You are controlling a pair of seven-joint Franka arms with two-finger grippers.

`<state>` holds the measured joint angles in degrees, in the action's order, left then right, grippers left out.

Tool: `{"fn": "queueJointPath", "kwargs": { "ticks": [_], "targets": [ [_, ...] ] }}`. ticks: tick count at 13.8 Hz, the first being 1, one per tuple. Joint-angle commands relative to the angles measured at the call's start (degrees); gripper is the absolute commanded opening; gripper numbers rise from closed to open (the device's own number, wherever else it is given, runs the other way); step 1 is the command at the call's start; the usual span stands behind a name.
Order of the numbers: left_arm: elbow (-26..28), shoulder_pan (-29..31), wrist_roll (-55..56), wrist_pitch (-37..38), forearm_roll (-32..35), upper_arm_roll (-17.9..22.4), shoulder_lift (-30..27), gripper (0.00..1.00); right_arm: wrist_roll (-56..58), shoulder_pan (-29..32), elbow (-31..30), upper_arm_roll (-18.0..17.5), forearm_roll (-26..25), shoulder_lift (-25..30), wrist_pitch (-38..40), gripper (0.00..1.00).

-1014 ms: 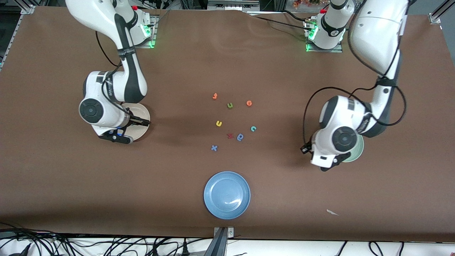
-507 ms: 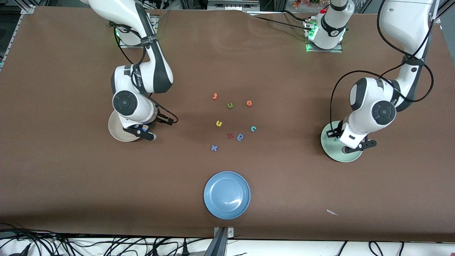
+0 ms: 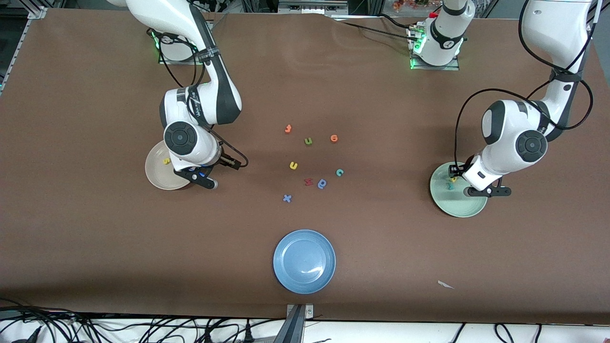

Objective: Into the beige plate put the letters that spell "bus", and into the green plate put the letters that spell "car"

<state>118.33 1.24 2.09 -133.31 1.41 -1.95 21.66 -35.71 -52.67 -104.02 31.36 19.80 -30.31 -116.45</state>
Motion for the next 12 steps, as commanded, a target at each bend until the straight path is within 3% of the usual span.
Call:
{"fn": "queueJointPath", "kwargs": {
  "ticks": [1, 3, 7, 10, 12],
  "targets": [
    [-2.48, -1.05, -1.04, 2.27, 1.23, -1.04, -1.01, 1.00, -1.20, 0.37, 1.54, -0.51, 0.94, -0.63, 0.52, 1.00],
    [-3.45, -3.34, 2.54, 2.27, 0.26, -1.13, -0.04, 1.00, -1.20, 0.37, 1.54, -0.51, 0.94, -0.63, 0.52, 1.00],
    [-6.01, -10.45, 21.25, 0.69, -0.27, -4.72, 2.95, 1.00, -3.30, -0.15, 1.88, -1.12, 1.03, -0.63, 0.52, 1.00],
    [-7.31, -16.25, 29.52, -2.47, -0.09, -5.35, 5.93, 1.00, -12.32, -0.50, 2.06, -4.98, 1.03, -1.15, -4.20, 0.99],
    [-12.40, -19.32, 33.75, -2.30, -0.18, -5.44, 10.14, 1.00, -18.84, -0.50, 2.24, -7.70, 1.29, -2.12, -8.43, 0.99]
  ]
}}
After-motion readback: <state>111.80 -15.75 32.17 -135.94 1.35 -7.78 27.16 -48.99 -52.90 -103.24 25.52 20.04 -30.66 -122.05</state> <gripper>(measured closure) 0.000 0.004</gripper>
